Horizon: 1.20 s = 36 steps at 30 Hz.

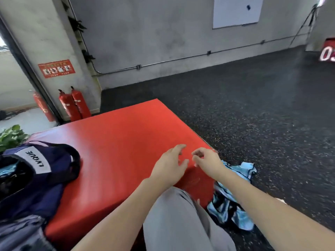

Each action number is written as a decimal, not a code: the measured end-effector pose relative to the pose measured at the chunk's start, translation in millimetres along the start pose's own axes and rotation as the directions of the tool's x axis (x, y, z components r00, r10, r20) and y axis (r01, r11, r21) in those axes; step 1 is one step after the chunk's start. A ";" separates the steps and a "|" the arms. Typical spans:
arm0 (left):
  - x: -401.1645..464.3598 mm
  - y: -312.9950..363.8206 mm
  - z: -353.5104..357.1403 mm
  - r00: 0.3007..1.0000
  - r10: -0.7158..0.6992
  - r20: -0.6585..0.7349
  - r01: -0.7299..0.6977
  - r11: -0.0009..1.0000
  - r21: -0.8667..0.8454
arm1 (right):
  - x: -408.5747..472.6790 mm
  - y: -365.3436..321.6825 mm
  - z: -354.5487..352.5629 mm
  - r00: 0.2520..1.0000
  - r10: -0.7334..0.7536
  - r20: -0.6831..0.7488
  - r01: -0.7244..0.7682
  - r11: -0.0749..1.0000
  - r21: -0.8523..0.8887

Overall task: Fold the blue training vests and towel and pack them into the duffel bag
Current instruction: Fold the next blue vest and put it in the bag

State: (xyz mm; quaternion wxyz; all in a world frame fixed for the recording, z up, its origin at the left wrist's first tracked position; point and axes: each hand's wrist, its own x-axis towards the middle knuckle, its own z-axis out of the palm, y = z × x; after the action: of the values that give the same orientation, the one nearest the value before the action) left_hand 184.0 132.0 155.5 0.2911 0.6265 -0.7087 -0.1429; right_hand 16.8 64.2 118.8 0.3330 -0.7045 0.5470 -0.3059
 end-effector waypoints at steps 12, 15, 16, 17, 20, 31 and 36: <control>24.9 31.5 181.2 0.859 -0.130 0.495 0.031 0.978 0.204 | -25.5 194.5 -47.7 0.913 0.408 0.007 -0.408 0.913 -0.020; 35.6 28.6 206.2 0.826 -0.139 0.546 0.023 0.977 0.214 | -29.8 231.5 -45.3 0.879 0.475 0.028 -0.475 0.880 -0.008; 39.5 27.6 214.9 0.814 -0.142 0.563 0.019 0.976 0.219 | -29.9 242.1 -43.3 0.871 0.489 0.041 -0.489 0.872 -0.013; 43.3 26.3 223.9 0.803 -0.139 0.580 0.008 0.975 0.223 | -29.7 251.9 -40.5 0.865 0.500 0.052 -0.499 0.866 -0.024; 53.5 22.7 249.7 0.773 -0.128 0.622 -0.024 0.973 0.229 | -27.1 276.4 -30.8 0.831 0.549 0.087 -0.547 0.836 -0.047; 78.9 -12.2 325.8 0.711 -0.231 0.665 0.026 0.953 0.303 | 14.7 359.0 14.9 0.744 0.655 0.130 -0.663 0.748 0.032; 84.9 -32.2 344.1 0.686 -0.314 0.656 0.132 0.941 0.312 | 36.0 367.2 34.9 0.744 0.656 0.124 -0.666 0.743 0.066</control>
State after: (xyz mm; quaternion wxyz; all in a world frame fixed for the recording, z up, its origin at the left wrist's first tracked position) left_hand 2.5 -11.8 -114.7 -0.0949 0.6384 -0.6953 -0.3162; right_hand -156.0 -32.3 -194.6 0.4816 -0.4597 0.7280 -0.1633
